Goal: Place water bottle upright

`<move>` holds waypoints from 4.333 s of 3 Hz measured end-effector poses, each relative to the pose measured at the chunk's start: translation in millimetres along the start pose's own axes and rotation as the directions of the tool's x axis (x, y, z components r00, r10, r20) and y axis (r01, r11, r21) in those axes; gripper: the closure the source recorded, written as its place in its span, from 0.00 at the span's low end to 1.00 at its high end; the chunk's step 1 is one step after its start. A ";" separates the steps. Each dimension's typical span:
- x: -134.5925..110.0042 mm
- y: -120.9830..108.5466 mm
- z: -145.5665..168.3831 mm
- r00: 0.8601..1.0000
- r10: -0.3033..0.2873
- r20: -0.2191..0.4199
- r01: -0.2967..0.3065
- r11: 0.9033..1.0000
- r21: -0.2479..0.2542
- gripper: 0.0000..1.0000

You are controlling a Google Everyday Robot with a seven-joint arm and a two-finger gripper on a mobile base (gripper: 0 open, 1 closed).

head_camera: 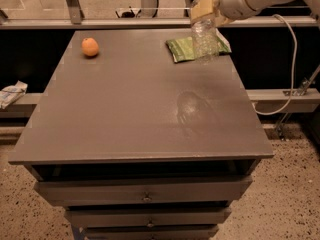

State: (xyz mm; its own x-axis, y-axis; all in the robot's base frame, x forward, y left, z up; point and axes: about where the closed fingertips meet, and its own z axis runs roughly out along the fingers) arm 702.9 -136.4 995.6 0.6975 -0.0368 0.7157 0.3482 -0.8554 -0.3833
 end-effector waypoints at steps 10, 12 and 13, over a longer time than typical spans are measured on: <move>-33.7 8.4 14.4 0.725 -0.254 -0.641 0.621 0.643 0.448 1.00; -39.0 19.6 13.7 0.721 -0.195 -0.665 0.615 0.622 0.485 1.00; -41.0 22.0 14.8 0.717 -0.178 -0.674 0.619 0.606 0.499 1.00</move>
Offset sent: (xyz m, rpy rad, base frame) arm 0.0010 0.0078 -0.0012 -0.1051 -0.5631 0.2042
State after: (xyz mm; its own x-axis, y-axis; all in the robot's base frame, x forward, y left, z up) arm 691.3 -146.1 949.3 0.0164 -0.2218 0.9750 0.9556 -0.2834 -0.0806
